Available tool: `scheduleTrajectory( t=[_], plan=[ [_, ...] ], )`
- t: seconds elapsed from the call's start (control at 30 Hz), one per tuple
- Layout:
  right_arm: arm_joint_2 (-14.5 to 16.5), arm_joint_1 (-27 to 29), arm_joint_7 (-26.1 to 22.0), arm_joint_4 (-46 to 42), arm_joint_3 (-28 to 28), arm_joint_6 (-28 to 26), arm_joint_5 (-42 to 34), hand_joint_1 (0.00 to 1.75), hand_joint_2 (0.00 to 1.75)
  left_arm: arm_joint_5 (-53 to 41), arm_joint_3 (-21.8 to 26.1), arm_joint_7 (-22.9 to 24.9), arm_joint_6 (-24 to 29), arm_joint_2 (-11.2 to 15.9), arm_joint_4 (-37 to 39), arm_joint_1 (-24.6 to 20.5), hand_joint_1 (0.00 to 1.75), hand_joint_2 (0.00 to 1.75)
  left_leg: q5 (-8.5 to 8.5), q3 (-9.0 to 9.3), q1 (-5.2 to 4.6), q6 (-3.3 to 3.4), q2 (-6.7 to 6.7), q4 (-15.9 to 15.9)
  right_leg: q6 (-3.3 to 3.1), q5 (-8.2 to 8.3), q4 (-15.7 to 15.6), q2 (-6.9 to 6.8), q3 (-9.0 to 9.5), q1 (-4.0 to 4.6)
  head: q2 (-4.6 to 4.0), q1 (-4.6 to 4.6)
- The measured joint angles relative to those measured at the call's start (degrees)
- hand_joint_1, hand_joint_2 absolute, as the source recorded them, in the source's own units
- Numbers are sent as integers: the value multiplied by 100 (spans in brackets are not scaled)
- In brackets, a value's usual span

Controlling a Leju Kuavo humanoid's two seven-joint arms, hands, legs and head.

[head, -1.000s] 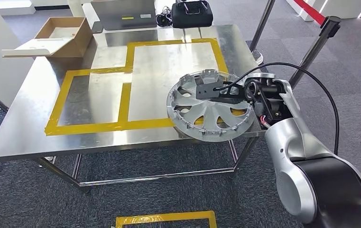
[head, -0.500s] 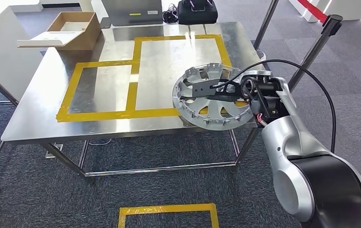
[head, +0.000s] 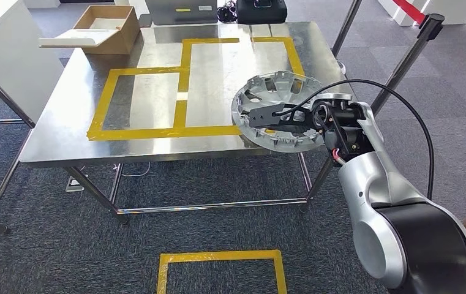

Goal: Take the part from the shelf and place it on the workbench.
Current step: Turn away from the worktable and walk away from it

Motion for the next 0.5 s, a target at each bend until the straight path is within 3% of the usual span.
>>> scheduleTrajectory(
  t=[0.07, 0.1, 0.2, 0.23, 0.27, 0.3, 0.37, 0.43, 0.5],
  plan=[
    [1, 0, -1, 1, -2, 0, 0, 0, 0, 0, 0, -1, 0, 1, 0, 0, 0, 175, 7, -1, 2, -6, 1, 1, -4, 2, -8, 1, -5, 4, 0, 5],
    [2, -3, -2, 1, -6, 0, 3, 0, 0, -1, 0, -4, 0, 4, -1, -2, 0, 175, -17, -24, 8, -40, 1, 18, -39, 47, -22, -14, -35, -7, 0, 8],
    [10, -6, -10, 1, -22, 0, 11, 0, 0, -2, -2, -30, 4, 17, -10, -42, 0, 175, -850, -330, 77, -225, 5, 1061, -173, 353, -54, -61, -350, -46, 0, -15],
    [11, 3, -13, 1, -23, 0, 13, 0, 0, -3, -2, -35, 15, 19, -13, -56, 0, 175, -1084, -390, 103, -262, 8, 1473, -176, 443, -50, -64, -466, -49, 0, -26],
    [11, 13, -16, 1, -25, 0, 15, 0, 0, -3, -2, -37, 33, 20, -15, -59, 0, 175, -1042, -339, 123, -277, 11, 1604, -161, 507, -46, -66, -551, -53, 0, -29],
    [11, 21, -18, 1, -27, 0, 17, 0, 0, -3, -2, -35, 58, 21, -15, -57, 0, 175, -899, -205, 141, -288, 14, 1538, -140, 569, -40, -68, -631, -60, 0, -28],
    [12, 22, -23, -2, -36, 0, 20, 0, 0, -2, -1, -28, 102, 23, -15, -40, 0, 175, -642, 310, 175, -299, 9, 894, -79, 688, -23, -65, -772, -75, 0, -32],
    [12, 16, -27, -7, -52, 0, 22, 0, 0, -3, 0, -22, 120, 23, -14, -18, 0, 175, -679, 797, 172, -282, -21, 127, 1, 805, -12, -65, -863, -76, 0, -31],
    [14, 18, -31, -9, -64, 0, 24, 0, 0, -4, 0, -22, 120, 23, -13, 2, 0, 175, -746, 900, 140, -214, -43, -149, 86, 934, -50, -72, -900, -81, 0, -27]
  ],
)
